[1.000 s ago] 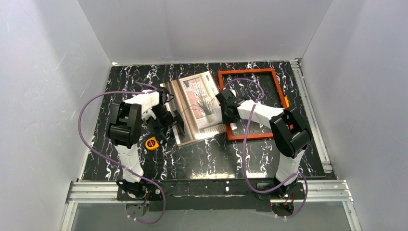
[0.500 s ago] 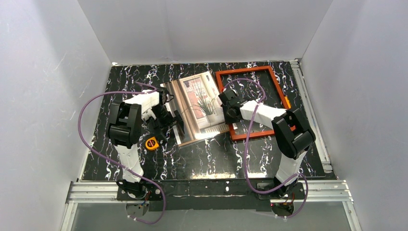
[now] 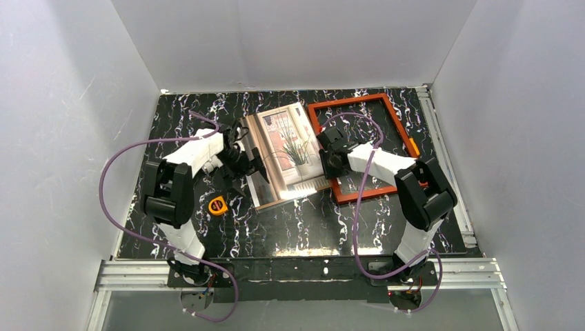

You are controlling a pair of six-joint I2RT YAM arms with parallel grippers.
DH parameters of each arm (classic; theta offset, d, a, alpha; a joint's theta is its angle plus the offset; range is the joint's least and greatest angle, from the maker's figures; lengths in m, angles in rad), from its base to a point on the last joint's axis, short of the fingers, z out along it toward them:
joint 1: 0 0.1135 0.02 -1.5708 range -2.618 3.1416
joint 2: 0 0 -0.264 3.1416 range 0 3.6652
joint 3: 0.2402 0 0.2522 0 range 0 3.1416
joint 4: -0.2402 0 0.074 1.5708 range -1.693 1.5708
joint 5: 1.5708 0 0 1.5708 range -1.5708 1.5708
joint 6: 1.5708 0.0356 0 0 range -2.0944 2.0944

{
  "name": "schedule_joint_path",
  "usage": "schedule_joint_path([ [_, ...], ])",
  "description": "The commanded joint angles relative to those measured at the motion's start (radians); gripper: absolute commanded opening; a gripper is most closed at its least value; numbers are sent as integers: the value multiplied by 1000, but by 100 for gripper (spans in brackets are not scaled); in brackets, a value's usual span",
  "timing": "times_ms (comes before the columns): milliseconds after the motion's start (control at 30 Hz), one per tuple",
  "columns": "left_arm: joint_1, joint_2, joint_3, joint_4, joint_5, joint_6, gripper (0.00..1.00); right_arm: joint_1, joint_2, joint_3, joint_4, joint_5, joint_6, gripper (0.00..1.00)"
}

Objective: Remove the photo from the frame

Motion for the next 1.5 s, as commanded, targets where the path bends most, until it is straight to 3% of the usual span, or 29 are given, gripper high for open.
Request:
schedule_joint_path([
  [0,-34,-67,-40,-87,60,-9,96,-6,-67,102,-71,-5,-13,47],
  [167,-67,-85,-61,-56,108,-44,98,-8,14,239,-124,1,-39,59],
  [367,-99,-31,-90,20,126,-109,97,-16,80,323,-32,-63,-51,60],
  [533,-101,-134,-190,57,115,-145,97,-31,203,498,62,-85,-76,60],
  [700,-101,-274,-273,34,149,-135,98,-59,435,867,-100,-102,-51,60],
  [800,-101,-285,-264,25,149,-126,98,-60,484,962,-218,-82,-48,60],
  [867,-101,-253,-250,63,172,-143,98,-61,433,899,-250,-79,-43,60],
  [967,-106,-169,-210,119,203,-171,97,-75,256,639,-150,-126,-41,61],
  [1133,-129,-70,-151,186,212,-214,96,-186,59,299,-8,-419,-28,78],
  [1300,-189,-5,-127,276,230,-276,98,-252,35,176,55,-593,-25,79],
  [1467,-223,34,-172,481,254,-403,98,-272,10,82,157,-644,1,81],
])
